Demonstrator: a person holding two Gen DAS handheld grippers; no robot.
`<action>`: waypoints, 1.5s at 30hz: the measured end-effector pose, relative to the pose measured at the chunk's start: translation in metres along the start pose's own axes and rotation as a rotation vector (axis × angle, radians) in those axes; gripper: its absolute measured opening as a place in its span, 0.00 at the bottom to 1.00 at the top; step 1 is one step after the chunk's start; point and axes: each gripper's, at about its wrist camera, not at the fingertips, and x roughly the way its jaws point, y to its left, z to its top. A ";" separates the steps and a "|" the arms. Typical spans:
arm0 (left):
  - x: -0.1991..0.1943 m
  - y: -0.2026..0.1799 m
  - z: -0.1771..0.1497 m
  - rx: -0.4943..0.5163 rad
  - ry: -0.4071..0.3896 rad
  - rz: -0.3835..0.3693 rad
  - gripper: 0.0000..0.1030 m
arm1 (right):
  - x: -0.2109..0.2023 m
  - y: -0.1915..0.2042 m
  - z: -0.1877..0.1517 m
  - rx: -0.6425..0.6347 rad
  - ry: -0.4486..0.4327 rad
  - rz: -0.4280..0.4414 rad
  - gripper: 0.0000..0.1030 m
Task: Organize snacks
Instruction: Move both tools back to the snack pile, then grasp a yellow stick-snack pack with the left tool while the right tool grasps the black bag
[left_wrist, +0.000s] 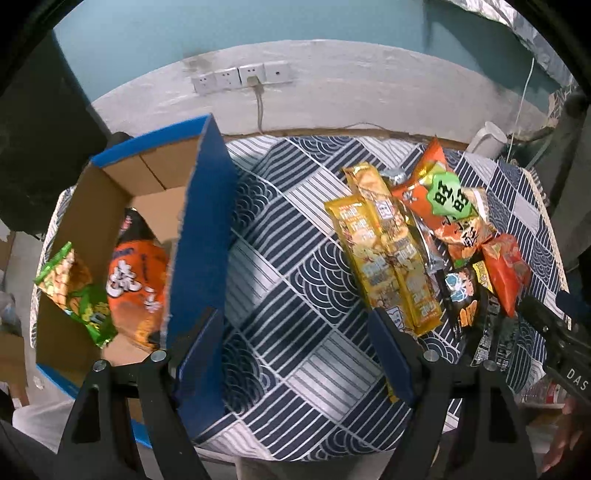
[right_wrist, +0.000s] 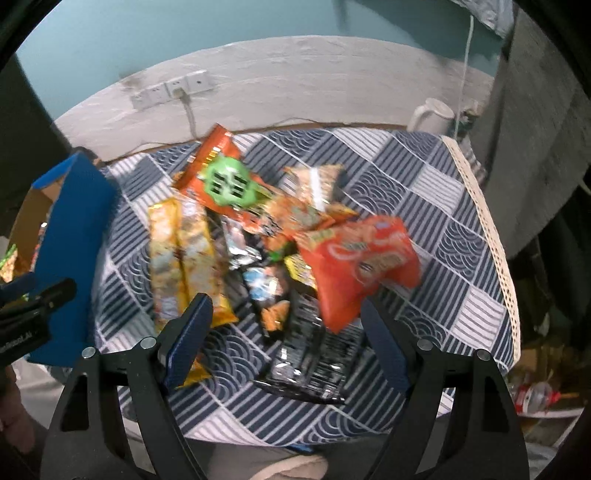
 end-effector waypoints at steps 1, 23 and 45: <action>0.004 -0.003 -0.001 0.003 0.008 0.000 0.80 | 0.003 -0.003 -0.002 0.007 0.006 -0.006 0.80; 0.064 -0.045 -0.013 -0.009 0.130 -0.040 0.80 | 0.068 -0.034 -0.038 0.144 0.181 -0.053 0.80; 0.085 -0.056 -0.023 0.048 0.135 -0.054 0.82 | 0.094 -0.014 -0.028 0.063 0.177 -0.034 0.75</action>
